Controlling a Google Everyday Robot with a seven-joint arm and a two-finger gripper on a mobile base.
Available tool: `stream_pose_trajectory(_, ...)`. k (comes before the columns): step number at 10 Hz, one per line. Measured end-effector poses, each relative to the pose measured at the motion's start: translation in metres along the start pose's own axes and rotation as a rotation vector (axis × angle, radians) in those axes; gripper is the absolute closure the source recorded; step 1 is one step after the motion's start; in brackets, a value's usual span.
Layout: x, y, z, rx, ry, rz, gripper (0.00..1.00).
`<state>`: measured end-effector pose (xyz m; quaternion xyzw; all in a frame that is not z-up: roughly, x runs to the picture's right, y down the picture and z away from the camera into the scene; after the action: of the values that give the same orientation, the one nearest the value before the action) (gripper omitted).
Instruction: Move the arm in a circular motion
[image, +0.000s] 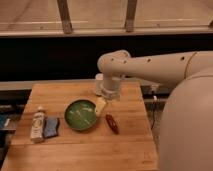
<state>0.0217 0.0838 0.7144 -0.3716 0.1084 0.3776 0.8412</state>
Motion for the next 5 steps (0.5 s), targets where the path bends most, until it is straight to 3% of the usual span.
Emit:
stream_pose_trajectory(2,-0.005,-0.052,-0.007,0.020,0.018,0.047,0.20)
stream_pose_trajectory(5,-0.038,-0.110,-0.016,0.047,0.030,0.051,0.20)
